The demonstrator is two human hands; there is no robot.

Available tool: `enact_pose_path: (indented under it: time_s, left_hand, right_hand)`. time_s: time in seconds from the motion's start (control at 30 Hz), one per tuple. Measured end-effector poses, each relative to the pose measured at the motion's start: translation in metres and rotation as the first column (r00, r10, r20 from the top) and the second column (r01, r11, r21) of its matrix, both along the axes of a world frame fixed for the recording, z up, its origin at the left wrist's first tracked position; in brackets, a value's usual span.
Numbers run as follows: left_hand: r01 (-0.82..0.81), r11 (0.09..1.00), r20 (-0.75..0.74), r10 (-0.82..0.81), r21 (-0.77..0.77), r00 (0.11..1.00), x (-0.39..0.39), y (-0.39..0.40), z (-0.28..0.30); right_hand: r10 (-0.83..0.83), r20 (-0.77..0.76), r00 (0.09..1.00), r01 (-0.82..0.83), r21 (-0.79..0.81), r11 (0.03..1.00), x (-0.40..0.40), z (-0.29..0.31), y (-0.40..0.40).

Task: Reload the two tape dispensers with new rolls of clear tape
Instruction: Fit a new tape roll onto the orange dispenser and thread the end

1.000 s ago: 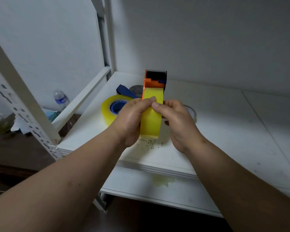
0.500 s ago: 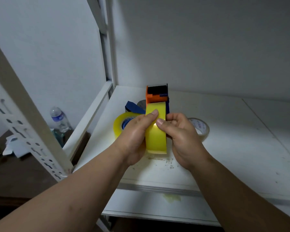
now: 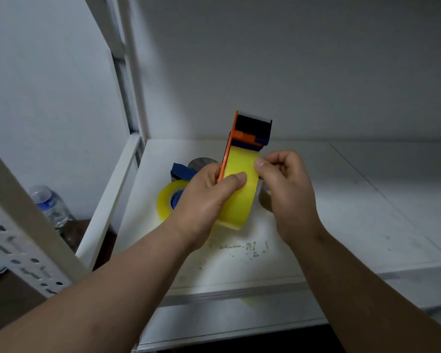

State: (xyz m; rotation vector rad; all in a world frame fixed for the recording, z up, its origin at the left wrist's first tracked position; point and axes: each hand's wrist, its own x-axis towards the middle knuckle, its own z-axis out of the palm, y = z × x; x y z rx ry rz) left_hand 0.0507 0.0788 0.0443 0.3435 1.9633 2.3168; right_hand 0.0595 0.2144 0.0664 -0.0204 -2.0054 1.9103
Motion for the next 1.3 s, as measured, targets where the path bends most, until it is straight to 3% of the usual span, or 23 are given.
enact_pose_path:
  time_s: [0.17,0.43,0.7,1.07,1.3]
  left_hand:
    - [-0.015,1.0,-0.021,0.015,-0.021,1.0,0.005,0.008,-0.004]
    - [-0.093,0.994,-0.052,0.09,-0.058,0.995,0.009,0.017,-0.007]
    - [-0.127,0.992,-0.027,0.127,-0.014,0.992,0.013,0.022,-0.011]
    - [-0.147,0.989,-0.006,0.147,-0.007,0.989,0.021,0.019,-0.018]
    - [-0.19,0.981,0.007,0.189,0.041,0.982,0.032,0.018,-0.013]
  right_hand:
    - [-0.114,0.027,0.993,0.106,0.212,0.972,-0.006,0.005,0.002]
    - [-0.104,0.012,0.994,0.098,0.256,0.962,-0.007,0.005,0.01]
    - [-0.065,-0.157,0.985,0.115,0.336,0.935,-0.008,0.001,0.018]
    - [0.066,-0.114,0.991,-0.034,0.263,0.964,-0.007,-0.001,0.019]
    - [0.006,-0.211,0.977,0.093,0.455,0.886,-0.003,-0.004,0.018]
